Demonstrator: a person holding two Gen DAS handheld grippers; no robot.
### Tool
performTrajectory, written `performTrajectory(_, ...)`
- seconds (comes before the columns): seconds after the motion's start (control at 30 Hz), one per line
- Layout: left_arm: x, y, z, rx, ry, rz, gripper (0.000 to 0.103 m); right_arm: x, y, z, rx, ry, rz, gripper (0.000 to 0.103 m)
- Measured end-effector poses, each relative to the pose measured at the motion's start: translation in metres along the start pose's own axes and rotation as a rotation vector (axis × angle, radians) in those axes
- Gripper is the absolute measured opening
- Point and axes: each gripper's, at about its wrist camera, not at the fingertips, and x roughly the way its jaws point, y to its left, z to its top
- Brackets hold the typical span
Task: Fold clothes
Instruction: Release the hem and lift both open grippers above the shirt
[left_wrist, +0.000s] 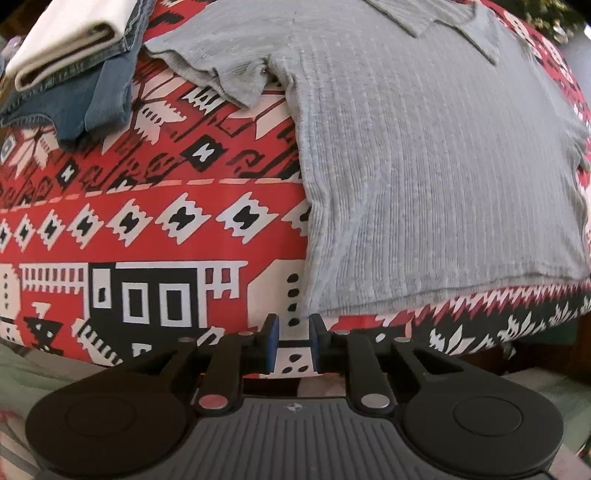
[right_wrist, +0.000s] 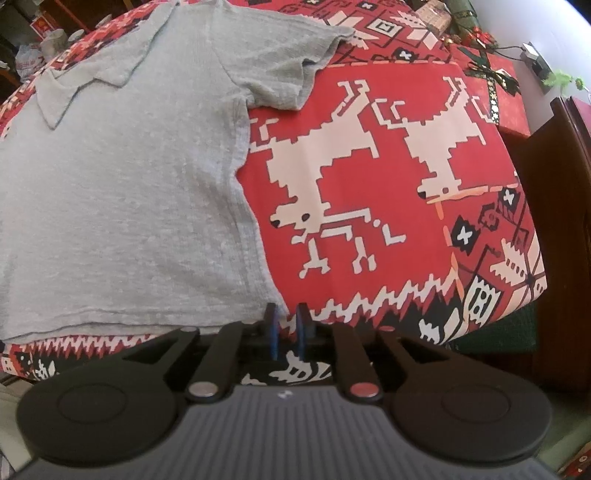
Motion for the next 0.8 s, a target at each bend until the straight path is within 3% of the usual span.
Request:
performTrajectory(0.1,-0.008,-0.009,-0.006,0.033,-0.004,0.014,0.019,-0.006,0.003,-0.001,-0.033,-0.008,0.0,0.013)
performTrajectory(0.27,-0.031,-0.013,-0.013,0.065,-0.008,0.026,0.021,-0.015,0.011,-0.001,-0.126,-0.021,-0.025,0.027)
performTrajectory(0.57,-0.061,-0.054,-0.012,0.199,-0.074,0.141,0.03,-0.039,0.029,-0.005,-0.251,-0.064,-0.056,0.049)
performTrajectory(0.8,-0.073,-0.087,0.002,0.275,-0.139,0.149,0.033,-0.057,0.063,-0.005,-0.292,-0.118,-0.012,0.064)
